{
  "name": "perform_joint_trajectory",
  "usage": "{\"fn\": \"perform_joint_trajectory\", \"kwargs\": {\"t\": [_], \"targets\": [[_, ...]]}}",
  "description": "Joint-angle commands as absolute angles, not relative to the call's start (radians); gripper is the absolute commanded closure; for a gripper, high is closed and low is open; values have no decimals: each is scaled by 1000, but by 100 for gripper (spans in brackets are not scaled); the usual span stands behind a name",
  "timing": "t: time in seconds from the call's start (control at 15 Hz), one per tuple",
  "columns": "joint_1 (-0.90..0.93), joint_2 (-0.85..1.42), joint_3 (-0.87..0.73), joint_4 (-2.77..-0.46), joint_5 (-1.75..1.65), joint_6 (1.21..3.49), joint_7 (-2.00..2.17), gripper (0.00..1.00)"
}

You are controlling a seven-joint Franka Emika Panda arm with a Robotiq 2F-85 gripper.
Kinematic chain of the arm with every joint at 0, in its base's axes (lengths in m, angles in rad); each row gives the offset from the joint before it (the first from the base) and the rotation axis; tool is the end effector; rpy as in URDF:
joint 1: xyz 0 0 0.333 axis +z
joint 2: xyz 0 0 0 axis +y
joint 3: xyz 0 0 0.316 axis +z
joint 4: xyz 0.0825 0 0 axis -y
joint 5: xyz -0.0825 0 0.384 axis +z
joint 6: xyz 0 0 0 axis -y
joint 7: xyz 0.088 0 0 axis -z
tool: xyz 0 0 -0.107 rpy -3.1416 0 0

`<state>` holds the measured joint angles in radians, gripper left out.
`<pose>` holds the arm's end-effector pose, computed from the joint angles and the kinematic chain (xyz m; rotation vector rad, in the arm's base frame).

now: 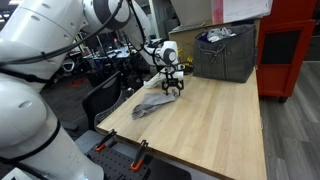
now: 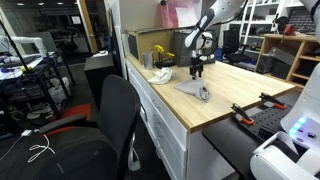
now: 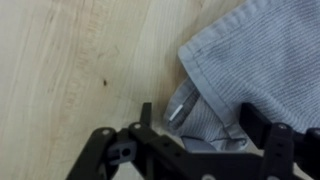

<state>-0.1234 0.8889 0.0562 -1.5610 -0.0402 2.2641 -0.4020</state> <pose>0.6709 -0.0502 0.1043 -3.0246 -0.5295 0.2697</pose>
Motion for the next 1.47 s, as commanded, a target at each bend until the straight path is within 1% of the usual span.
{"fn": "perform_joint_trajectory", "kwargs": {"t": [0.0, 0.07, 0.4, 0.47, 0.53, 1.0, 1.2, 1.4], "targets": [[-145, 933, 93, -1497, -32, 2185, -468, 41], [-147, 934, 98, -1488, -29, 2168, -479, 50], [-147, 920, 97, -1476, -21, 2128, -465, 88], [-142, 907, 89, -1486, -20, 2148, -439, 95], [-134, 898, 75, -1492, -26, 2173, -412, 99], [-120, 805, 1, -1520, -52, 2360, -276, 98], [-96, 748, -41, -1574, -80, 2467, -217, 98], [-47, 679, -98, -1682, -142, 2613, -130, 98]]}}
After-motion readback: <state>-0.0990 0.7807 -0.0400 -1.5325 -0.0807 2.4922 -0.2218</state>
